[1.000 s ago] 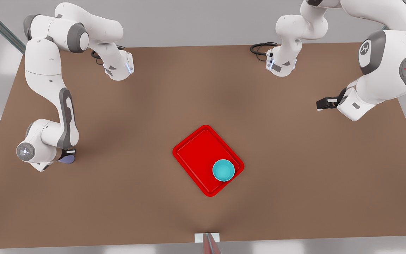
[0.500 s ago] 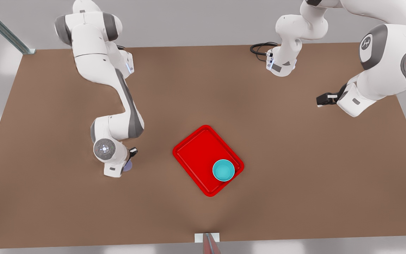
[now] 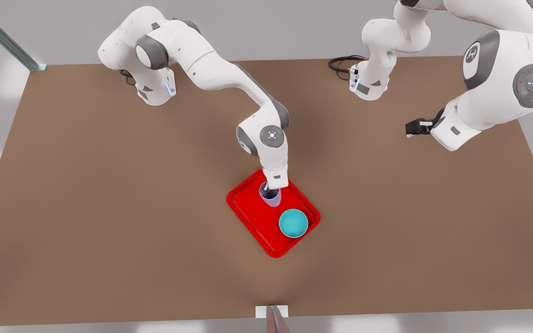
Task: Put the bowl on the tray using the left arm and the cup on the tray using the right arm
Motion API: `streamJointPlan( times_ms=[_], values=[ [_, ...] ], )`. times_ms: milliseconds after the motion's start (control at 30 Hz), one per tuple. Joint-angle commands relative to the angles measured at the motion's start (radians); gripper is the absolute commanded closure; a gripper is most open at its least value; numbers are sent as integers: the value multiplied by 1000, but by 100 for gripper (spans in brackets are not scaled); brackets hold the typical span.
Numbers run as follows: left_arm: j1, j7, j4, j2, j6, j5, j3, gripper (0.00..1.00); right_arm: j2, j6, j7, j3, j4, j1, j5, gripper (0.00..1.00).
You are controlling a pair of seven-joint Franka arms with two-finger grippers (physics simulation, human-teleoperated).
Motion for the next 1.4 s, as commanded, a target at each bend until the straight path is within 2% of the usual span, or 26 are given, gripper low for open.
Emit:
streamJointPlan(
  times_ms=[0,367,400,433,467,733,800,867,933,1000,1067,1100,1167,1367],
  values=[
    [-1,-3,0,-1,-2,0,-1,0,25,65,186,0,12,-3,-4,79],
    [-13,-4,-3,-1,-11,2,-4,0,25,57,184,3,-53,-3,1,79],
    [-13,-4,-3,-1,-12,0,-4,0,27,57,186,3,-53,-4,2,70],
    [-13,-3,-3,0,-12,2,-4,0,28,57,186,3,-59,-7,2,25],
    [-12,-3,-3,0,-14,2,-4,0,28,62,187,4,-59,-9,2,0],
    [-12,-4,-4,3,-14,0,-4,0,19,59,192,6,-53,-7,7,0],
    [-12,-3,-4,3,-14,0,-4,0,8,54,190,6,-53,-7,82,0],
    [-12,-4,-4,3,-14,0,-4,0,-84,-107,184,4,-50,-30,83,0],
    [-12,-4,-4,3,-14,0,-4,0,-248,-545,193,-7,-50,-176,54,0],
    [-12,-3,-4,5,-14,0,-4,0,-335,-819,117,-66,-54,-349,-56,0],
    [-12,-4,-4,5,-14,2,-4,0,-446,-882,82,-65,-59,-478,-216,0],
    [-12,-4,-4,5,-14,2,-4,0,-512,-883,51,-65,-77,-535,-226,0],
    [-12,-3,-4,5,-14,3,-4,0,-632,-882,46,-59,-127,-546,-276,0],
    [-9,2,-1,25,-6,3,-4,0,-670,-885,49,-53,-146,-576,-280,0]
  ],
)
